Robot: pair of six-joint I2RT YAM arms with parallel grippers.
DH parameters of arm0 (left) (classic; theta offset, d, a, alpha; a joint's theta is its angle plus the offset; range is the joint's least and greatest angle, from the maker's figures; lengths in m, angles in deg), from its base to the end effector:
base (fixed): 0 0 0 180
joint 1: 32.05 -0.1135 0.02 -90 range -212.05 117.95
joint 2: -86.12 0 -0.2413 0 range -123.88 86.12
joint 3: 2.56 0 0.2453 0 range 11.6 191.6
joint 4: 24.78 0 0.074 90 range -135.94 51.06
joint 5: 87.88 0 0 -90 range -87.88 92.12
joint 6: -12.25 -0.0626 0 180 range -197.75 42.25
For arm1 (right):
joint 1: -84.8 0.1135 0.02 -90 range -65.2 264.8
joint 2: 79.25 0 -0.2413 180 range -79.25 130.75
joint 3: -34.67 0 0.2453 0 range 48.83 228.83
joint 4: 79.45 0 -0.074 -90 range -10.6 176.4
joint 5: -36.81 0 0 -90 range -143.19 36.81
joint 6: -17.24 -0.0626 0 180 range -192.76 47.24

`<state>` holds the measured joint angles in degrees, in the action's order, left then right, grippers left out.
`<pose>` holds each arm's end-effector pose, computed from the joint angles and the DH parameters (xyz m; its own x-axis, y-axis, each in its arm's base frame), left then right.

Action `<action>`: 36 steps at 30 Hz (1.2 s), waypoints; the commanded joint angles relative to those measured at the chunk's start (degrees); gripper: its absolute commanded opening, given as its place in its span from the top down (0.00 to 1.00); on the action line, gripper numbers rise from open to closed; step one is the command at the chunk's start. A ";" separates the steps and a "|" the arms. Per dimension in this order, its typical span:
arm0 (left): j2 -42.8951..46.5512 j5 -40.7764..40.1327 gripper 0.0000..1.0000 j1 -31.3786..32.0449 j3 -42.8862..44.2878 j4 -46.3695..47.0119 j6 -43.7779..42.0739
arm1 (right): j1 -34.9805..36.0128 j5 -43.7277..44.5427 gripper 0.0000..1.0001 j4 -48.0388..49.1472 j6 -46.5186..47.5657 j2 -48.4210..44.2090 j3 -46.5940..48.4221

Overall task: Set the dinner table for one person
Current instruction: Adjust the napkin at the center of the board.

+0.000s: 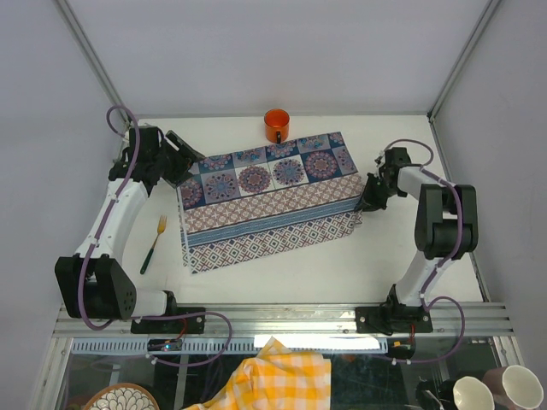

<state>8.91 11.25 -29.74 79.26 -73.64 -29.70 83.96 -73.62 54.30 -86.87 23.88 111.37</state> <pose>0.3077 -0.0224 0.2738 -0.5801 -0.7115 -0.3965 -0.4160 0.6773 -0.6067 0.3343 0.0170 0.1127 -0.9477 0.2424 -0.2075 0.1453 0.9068 0.3958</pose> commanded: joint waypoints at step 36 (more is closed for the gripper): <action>0.77 4.73 0.34 0.88 -2.31 4.18 2.52 | 3.95 3.35 1.00 -15.58 -10.41 -43.19 -7.67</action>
<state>8.89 14.61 -29.72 77.22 -72.09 -27.97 87.12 -64.76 33.65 -99.37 -21.25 102.15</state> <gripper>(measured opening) 0.662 0.018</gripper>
